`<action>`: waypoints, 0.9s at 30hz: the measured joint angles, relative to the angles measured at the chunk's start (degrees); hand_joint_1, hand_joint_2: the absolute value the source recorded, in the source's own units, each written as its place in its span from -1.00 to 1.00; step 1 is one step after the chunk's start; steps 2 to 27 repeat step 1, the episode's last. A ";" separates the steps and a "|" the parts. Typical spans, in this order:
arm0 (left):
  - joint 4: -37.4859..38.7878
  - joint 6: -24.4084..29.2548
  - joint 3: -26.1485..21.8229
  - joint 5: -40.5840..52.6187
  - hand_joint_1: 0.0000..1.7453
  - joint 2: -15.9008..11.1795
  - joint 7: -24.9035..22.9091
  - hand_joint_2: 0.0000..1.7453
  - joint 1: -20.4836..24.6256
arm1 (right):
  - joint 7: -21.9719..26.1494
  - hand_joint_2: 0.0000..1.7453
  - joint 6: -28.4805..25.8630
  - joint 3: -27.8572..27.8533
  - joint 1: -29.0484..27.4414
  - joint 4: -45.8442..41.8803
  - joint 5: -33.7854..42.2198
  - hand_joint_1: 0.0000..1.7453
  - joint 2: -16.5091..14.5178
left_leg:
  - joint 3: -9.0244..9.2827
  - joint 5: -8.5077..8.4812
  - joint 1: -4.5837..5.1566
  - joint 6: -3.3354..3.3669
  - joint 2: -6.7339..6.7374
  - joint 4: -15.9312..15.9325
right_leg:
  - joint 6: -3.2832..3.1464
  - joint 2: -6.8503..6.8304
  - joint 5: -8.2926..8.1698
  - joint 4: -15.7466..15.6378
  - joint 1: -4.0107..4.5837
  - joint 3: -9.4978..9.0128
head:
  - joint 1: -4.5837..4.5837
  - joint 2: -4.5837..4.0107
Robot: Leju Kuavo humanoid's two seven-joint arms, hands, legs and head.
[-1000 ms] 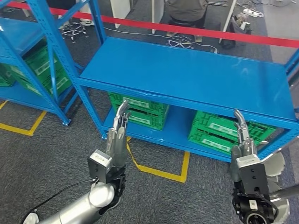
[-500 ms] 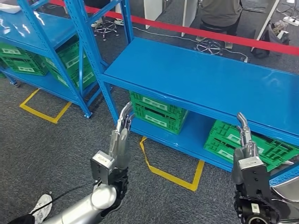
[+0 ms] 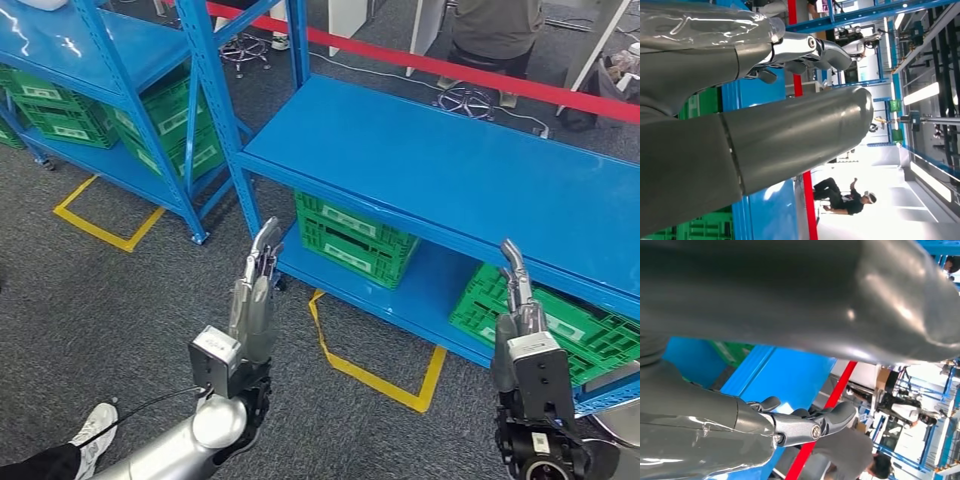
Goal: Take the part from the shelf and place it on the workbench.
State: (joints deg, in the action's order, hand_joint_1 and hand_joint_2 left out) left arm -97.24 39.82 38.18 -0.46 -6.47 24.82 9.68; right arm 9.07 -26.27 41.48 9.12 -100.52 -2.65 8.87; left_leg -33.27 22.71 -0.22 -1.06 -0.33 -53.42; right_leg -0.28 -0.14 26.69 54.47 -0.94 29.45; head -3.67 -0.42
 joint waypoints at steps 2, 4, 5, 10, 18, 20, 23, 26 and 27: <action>0.00 0.00 0.00 0.01 -1.00 0.00 0.01 -1.00 -0.01 | -0.02 -1.00 -0.02 0.00 0.00 0.00 -0.02 -1.00 0.00 | -0.01 0.01 0.01 0.04 -0.02 -0.01 | 0.07 -0.02 -0.02 -0.07 -0.01 -0.07 | 0.04 0.00; 0.00 0.00 0.00 0.01 -1.00 0.00 0.01 -1.00 -0.01 | -0.02 -1.00 -0.02 0.00 0.00 0.00 -0.02 -1.00 0.00 | -0.01 0.01 0.01 0.04 -0.02 -0.01 | 0.07 -0.02 -0.02 -0.07 -0.01 -0.07 | 0.04 0.00; 0.00 0.00 0.00 0.01 -1.00 0.00 0.01 -1.00 -0.01 | -0.02 -1.00 -0.02 0.00 0.00 0.00 -0.02 -1.00 0.00 | -0.01 0.01 0.01 0.04 -0.02 -0.01 | 0.07 -0.02 -0.02 -0.07 -0.01 -0.07 | 0.04 0.00; 0.00 0.00 0.00 0.01 -1.00 0.00 0.01 -1.00 -0.01 | -0.02 -1.00 -0.02 0.00 0.00 0.00 -0.02 -1.00 0.00 | -0.01 0.01 0.01 0.04 -0.02 -0.01 | 0.07 -0.02 -0.02 -0.07 -0.01 -0.07 | 0.04 0.00; 0.00 0.00 0.00 0.01 -1.00 0.00 0.01 -1.00 -0.01 | -0.02 -1.00 -0.02 0.00 0.00 0.00 -0.02 -1.00 0.00 | -0.01 0.01 0.01 0.04 -0.02 -0.01 | 0.07 -0.02 -0.02 -0.07 -0.01 -0.07 | 0.04 0.00; 0.00 0.00 0.00 0.01 -1.00 0.00 0.01 -1.00 -0.01 | -0.02 -1.00 -0.02 0.00 0.00 0.00 -0.02 -1.00 0.00 | -0.01 0.01 0.01 0.04 -0.02 -0.01 | 0.07 -0.02 -0.02 -0.07 -0.01 -0.07 | 0.04 0.00; 0.00 0.00 0.00 0.01 -1.00 0.00 0.01 -1.00 -0.01 | -0.02 -1.00 -0.02 0.00 0.00 0.00 -0.02 -1.00 0.00 | -0.01 0.01 0.01 0.04 -0.02 -0.01 | 0.07 -0.02 -0.02 -0.07 -0.01 -0.07 | 0.04 0.00; 0.00 0.00 0.00 0.01 -1.00 0.00 0.01 -1.00 -0.01 | -0.02 -1.00 -0.02 0.00 0.00 0.00 -0.02 -1.00 0.00 | -0.01 0.01 0.01 0.04 -0.02 -0.01 | 0.07 -0.02 -0.02 -0.07 -0.01 -0.07 | 0.04 0.00; 0.00 0.00 0.00 0.01 -1.00 0.00 0.01 -1.00 -0.01 | -0.02 -1.00 -0.02 0.00 0.00 0.00 -0.02 -1.00 0.00 | -0.01 0.01 0.01 0.04 -0.02 -0.01 | 0.07 -0.02 -0.02 -0.07 -0.01 -0.07 | 0.04 0.00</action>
